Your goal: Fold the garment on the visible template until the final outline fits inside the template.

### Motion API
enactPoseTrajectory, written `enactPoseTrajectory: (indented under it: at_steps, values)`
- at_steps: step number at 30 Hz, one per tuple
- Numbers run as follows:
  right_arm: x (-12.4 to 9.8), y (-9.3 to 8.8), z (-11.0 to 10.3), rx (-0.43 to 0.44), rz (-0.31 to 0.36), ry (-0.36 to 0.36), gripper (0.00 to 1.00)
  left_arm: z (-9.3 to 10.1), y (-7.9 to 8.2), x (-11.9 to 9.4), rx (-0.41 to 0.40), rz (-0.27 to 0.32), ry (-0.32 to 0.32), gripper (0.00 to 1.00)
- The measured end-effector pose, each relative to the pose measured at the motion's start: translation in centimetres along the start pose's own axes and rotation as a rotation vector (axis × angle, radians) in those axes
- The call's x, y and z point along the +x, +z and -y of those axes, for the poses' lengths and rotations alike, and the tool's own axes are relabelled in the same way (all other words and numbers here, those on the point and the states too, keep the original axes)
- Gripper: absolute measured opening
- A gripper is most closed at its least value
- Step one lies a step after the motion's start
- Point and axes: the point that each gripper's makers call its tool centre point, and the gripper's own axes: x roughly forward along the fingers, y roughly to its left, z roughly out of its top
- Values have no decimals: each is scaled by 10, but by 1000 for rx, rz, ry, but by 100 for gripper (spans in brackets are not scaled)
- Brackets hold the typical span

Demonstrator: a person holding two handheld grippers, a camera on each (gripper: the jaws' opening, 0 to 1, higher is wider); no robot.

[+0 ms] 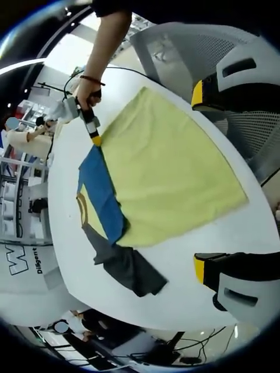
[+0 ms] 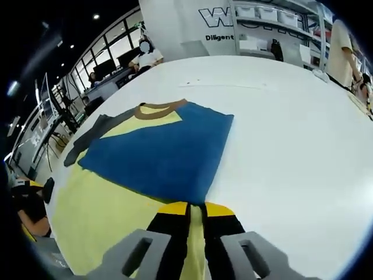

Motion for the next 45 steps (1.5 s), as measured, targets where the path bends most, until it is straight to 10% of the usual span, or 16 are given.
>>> enactPoseTrajectory:
  at_steps: [45]
  values:
    - [-25,-10,77,-25,-55,-125,0,0,0,5,-27,0,1,98]
